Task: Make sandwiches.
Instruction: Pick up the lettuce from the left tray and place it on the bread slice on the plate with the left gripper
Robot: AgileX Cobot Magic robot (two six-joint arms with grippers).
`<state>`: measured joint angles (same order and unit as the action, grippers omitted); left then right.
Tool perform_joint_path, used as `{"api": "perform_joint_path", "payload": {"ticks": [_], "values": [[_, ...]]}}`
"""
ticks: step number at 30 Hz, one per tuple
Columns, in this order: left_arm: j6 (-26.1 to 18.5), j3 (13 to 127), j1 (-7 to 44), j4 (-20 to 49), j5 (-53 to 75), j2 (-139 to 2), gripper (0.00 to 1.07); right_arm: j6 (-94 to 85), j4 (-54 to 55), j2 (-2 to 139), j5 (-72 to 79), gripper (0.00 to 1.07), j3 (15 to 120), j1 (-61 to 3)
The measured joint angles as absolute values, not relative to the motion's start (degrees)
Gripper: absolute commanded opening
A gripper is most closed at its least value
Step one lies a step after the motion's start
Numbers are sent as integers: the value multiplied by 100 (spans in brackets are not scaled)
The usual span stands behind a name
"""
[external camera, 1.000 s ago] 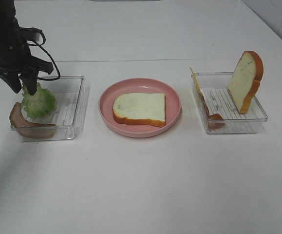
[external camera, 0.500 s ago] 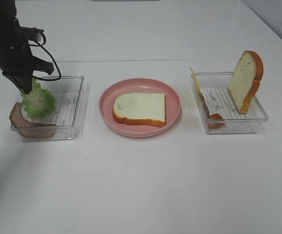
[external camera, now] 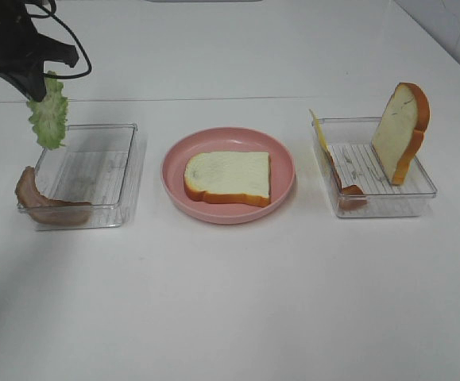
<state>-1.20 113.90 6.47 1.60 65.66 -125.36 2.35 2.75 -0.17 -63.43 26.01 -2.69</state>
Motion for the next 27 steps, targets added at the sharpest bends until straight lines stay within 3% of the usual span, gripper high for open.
{"api": "perform_joint_path", "payload": {"ticks": [9, 16, 27], "values": [[-241, 11751, 922, 831, 6641, -12473, 0, 235, 275, -17, -6343, 79, 2601, -269], [-413, 12066, 1581, 1639, 6749, -12456, 0, 235, 275, -17, -6343, 79, 2601, -269], [-659, 12072, 2275, 2280, 6629, -12456, 0, 235, 275, -17, -6343, 79, 2601, -269]]}}
